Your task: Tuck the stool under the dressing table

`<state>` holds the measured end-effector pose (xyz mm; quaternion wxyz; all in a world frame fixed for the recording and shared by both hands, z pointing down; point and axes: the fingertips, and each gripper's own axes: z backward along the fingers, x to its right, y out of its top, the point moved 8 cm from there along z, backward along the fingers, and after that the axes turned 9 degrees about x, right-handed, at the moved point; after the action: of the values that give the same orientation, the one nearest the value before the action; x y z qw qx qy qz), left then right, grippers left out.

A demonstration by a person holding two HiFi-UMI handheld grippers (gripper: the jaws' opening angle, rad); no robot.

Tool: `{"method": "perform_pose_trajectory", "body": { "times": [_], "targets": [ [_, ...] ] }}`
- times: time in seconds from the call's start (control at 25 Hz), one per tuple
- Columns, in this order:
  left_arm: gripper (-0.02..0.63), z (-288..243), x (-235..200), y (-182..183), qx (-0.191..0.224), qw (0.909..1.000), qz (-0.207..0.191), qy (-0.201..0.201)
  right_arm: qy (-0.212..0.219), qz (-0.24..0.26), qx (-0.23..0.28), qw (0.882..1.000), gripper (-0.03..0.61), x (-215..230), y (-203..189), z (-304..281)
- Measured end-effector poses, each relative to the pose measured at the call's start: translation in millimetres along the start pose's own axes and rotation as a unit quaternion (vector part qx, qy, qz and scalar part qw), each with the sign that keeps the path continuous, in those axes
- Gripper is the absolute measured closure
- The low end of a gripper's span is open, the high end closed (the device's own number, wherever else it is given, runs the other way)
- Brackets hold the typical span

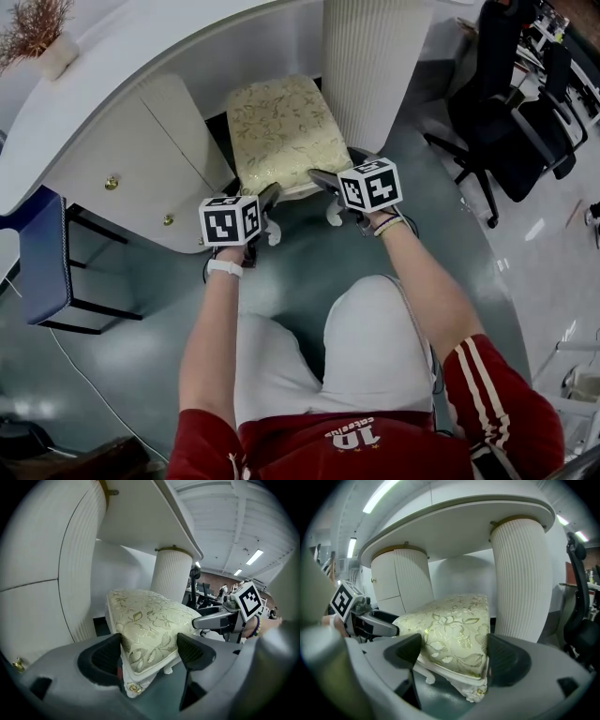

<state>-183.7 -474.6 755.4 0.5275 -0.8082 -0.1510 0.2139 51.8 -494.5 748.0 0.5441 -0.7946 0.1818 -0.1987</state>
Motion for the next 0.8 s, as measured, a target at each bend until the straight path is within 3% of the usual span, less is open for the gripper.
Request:
{"method": "perform_pose_trajectory", "body": {
  "times": [0.44,0.8],
  "targets": [
    [0.259,-40.3,-21.3,19.6,0.018,0.9982,0.039,0.042,-0.031,-0.021,0.002,0.999,0.137,24.6,21.1,-46.7],
    [0.261,-59.5,-34.6,32.3,0.021,0.9961,0.052,0.068,-0.073,-0.072,0.0,0.995,0.135,41.5,27.9,-74.3]
  ]
}}
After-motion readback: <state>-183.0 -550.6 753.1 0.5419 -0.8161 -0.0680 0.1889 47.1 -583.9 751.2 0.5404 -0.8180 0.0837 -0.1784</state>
